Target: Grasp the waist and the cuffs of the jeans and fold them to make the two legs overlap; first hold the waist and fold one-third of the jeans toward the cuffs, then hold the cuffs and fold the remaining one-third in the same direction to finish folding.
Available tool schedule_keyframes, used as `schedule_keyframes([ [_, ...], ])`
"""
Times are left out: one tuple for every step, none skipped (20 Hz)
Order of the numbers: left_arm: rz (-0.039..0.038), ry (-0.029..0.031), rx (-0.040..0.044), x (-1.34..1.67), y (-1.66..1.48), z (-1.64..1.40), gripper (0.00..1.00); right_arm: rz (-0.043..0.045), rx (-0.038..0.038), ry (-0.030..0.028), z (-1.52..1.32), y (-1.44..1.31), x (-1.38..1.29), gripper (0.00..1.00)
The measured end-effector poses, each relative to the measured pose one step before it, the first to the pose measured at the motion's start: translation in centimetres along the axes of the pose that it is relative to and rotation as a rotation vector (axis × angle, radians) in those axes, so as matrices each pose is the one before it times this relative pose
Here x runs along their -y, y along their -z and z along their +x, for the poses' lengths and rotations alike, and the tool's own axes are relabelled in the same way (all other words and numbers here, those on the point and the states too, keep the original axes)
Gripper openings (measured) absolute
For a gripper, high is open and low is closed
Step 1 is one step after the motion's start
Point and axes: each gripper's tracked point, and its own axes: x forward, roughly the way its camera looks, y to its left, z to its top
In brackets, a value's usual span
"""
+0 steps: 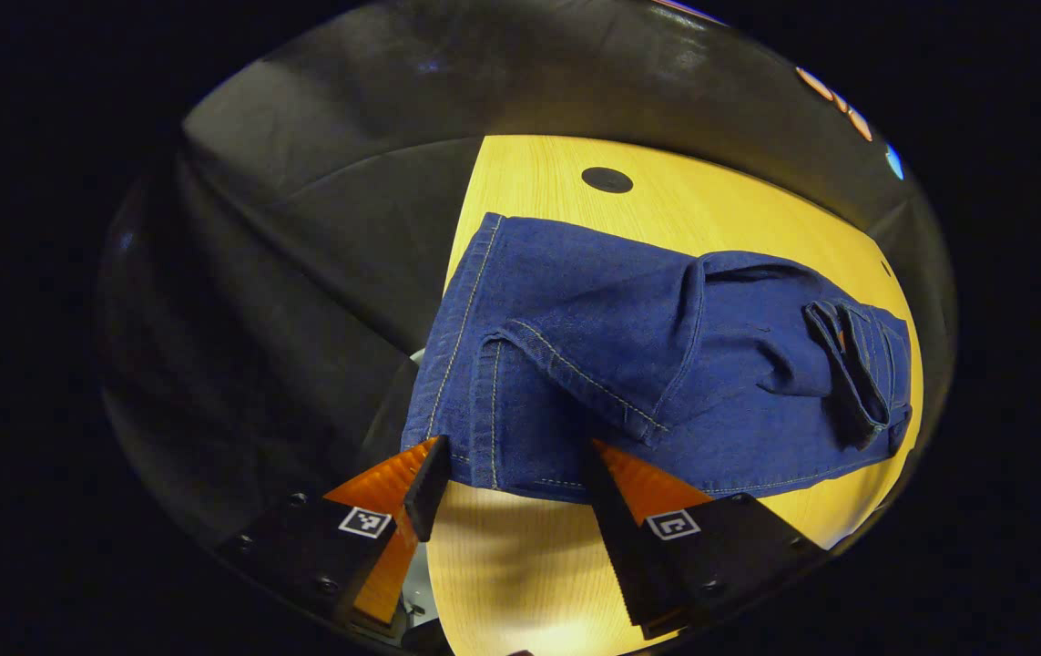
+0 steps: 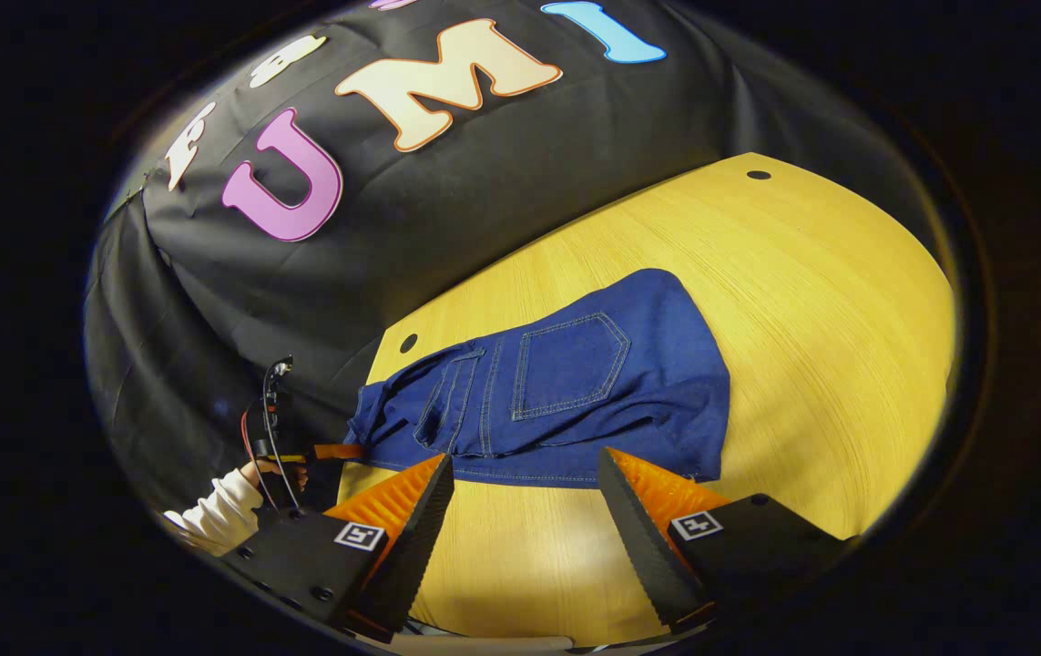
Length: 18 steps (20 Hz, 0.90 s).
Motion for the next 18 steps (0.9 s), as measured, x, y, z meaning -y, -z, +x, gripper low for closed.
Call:
schedule_keyframes([
  [0.00453,0.00578,-0.00180,0.488,-0.011,0.040,0.80,-0.00127,-0.00017,-0.00113,0.004,0.064,-0.043,0.98],
  [0.00246,0.00333,-0.00843,0.411,-0.104,0.147,0.68,-0.00024,-0.00084,-0.00109,0.094,0.072,-0.073,0.98],
  [0.00013,0.00512,-0.00128,0.298,-0.143,0.012,0.57,0.00092,0.00068,-0.00153,-0.082,-0.001,-0.125,0.98],
  [-0.00164,0.01377,0.00607,0.378,-0.004,-0.077,0.52,0.00014,0.00330,-0.00044,-0.031,-0.111,-0.058,0.98],
  [-0.02381,0.00229,0.01918,0.399,-0.133,-0.143,0.34,-0.00119,0.00402,0.00252,-0.063,-0.051,0.074,0.98],
  [-0.01314,0.00180,0.00163,0.489,-0.053,0.001,0.23,-0.00110,0.00411,0.00347,-0.091,-0.128,0.104,0.98],
  [-0.00617,0.00139,0.01070,0.090,0.036,-0.276,0.12,0.00152,0.00508,0.00151,-0.080,-0.071,0.022,0.98],
  [-0.00873,-0.00083,0.00250,-0.160,0.074,0.280,0.09,0.00207,0.00220,0.00034,-0.053,-0.119,0.036,0.98],
  [-0.02063,-0.00542,0.01830,-0.020,-0.137,0.066,0.07,0.00135,0.00220,0.00044,-0.058,-0.044,0.022,0.98],
  [-0.01698,-0.00359,0.01213,-0.028,-0.076,0.078,0.07,-0.00001,0.00294,0.00149,0.004,-0.115,0.052,0.98],
  [-0.01197,-0.00193,0.01241,0.011,-0.089,-0.024,0.06,-0.00295,0.00436,0.00085,-0.225,-0.074,-0.040,0.98],
  [-0.00927,-0.00038,0.00483,-0.046,0.031,-0.022,0.06,-0.00687,-0.00088,0.00384,-0.132,-0.033,0.162,0.92],
  [0.00114,0.00223,0.00321,0.010,-0.103,-0.013,0.07,-0.00732,-0.00230,0.00805,-0.060,0.078,0.284,0.92],
  [0.00122,0.00459,-0.00685,0.023,0.035,-0.074,0.06,-0.00488,-0.00074,0.00612,-0.084,-0.080,0.326,0.92],
  [0.00031,0.00233,-0.01434,0.231,0.068,-0.387,0.05,-0.00055,-0.00039,0.00368,-0.214,-0.055,0.159,0.92],
  [-0.00096,0.01026,0.01310,0.410,-0.715,-0.415,0.04,0.00196,-0.00038,0.00140,-0.094,-0.151,0.181,0.92],
  [-0.00574,0.01393,0.03277,0.624,-1.026,-0.606,0.02,0.00290,-0.00129,0.00187,-0.104,-0.071,0.208,0.92],
  [-0.00963,0.01955,0.02487,0.799,-0.750,-0.939,0.01,0.00191,-0.00108,0.00121,-0.031,-0.129,0.269,0.92],
])
